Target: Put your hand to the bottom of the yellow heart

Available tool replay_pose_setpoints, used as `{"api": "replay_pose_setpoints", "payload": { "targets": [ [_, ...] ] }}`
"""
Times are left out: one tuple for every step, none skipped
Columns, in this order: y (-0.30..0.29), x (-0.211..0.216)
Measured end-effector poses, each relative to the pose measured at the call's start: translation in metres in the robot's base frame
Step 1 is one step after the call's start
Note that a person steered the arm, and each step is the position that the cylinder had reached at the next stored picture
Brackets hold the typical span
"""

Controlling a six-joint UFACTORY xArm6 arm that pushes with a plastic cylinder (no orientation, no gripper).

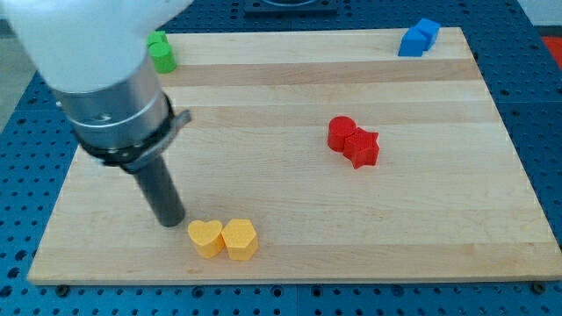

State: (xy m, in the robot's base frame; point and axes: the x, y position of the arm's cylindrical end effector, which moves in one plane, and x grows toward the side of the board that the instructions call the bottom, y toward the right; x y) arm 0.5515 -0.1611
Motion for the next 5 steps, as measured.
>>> {"api": "replay_pose_setpoints", "payload": {
  "targets": [
    [-0.02,0.014],
    [-0.02,0.046],
    [-0.02,0.061],
    [-0.014,0.066],
    [0.003,0.066]
  ]
}}
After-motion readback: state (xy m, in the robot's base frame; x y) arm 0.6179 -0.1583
